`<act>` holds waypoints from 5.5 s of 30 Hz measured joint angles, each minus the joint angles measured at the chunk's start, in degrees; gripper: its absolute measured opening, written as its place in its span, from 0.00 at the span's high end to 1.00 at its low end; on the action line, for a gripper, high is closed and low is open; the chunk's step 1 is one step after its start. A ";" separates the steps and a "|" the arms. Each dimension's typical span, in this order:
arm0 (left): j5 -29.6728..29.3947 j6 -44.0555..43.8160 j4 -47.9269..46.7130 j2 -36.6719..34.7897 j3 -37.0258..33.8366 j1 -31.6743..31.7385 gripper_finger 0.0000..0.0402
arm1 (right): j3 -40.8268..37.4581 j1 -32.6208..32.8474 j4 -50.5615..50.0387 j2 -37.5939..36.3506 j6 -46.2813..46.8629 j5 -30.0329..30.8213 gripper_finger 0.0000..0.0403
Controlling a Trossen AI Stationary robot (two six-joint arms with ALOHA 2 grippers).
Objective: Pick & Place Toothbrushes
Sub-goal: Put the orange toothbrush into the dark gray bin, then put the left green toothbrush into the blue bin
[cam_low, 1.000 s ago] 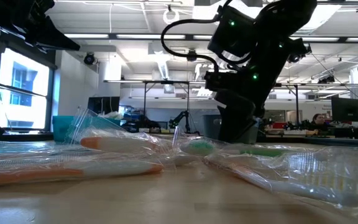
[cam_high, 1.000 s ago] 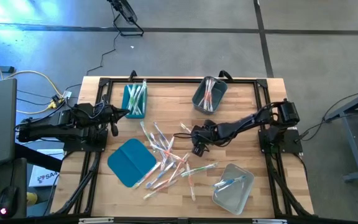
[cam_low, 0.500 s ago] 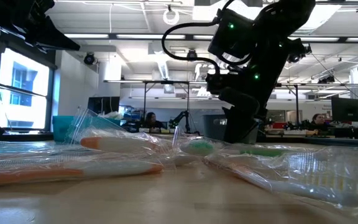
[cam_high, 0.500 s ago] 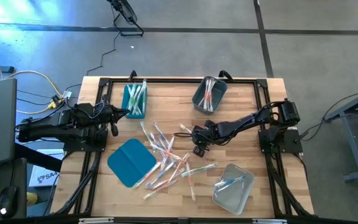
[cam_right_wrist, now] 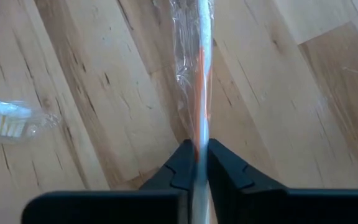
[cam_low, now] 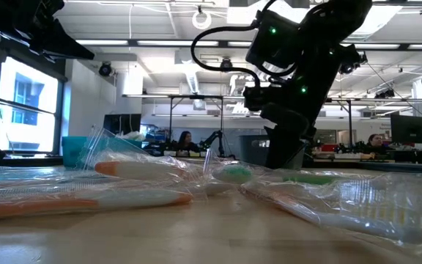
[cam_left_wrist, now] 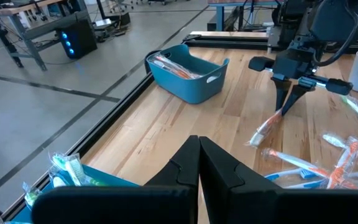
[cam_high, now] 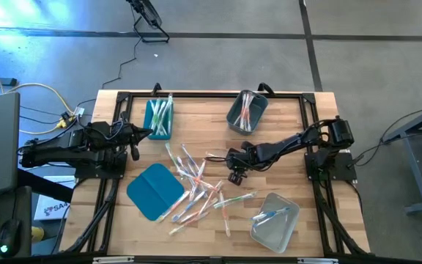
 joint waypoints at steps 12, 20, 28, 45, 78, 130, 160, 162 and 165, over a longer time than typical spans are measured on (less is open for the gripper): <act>0.01 0.02 -0.01 0.01 0.00 -0.01 0.99 | -0.17 -2.58 -6.64 -9.51 -2.96 0.59 0.96; -0.34 0.00 0.34 0.00 -0.02 -0.02 0.99 | -0.12 -5.64 -11.97 -23.57 -2.39 6.19 0.96; -0.50 -0.01 0.50 0.00 0.00 -0.01 0.99 | -0.10 -8.85 -14.39 -34.03 1.56 19.80 0.96; -0.56 -0.01 0.48 0.02 -0.01 -0.01 0.99 | -0.10 -17.63 -13.16 -38.98 1.20 25.41 0.95; -0.61 -0.01 0.50 0.01 -0.02 0.01 0.99 | -21.46 -19.80 38.21 -26.74 11.12 30.58 0.96; -0.61 0.00 0.50 0.00 -0.02 0.01 0.99 | -21.46 -23.23 36.91 -19.37 15.14 28.74 0.54; -0.61 0.00 0.48 0.01 -0.01 -0.02 0.99 | -21.46 -15.46 41.30 -26.33 3.34 25.83 0.85; -0.61 0.00 0.48 0.02 -0.02 -0.01 0.99 | -21.46 -14.05 42.86 -27.59 0.71 25.78 0.87; -0.61 0.01 0.48 0.00 -0.02 -0.02 0.99 | -21.43 -11.89 45.07 -29.55 -3.53 25.77 0.89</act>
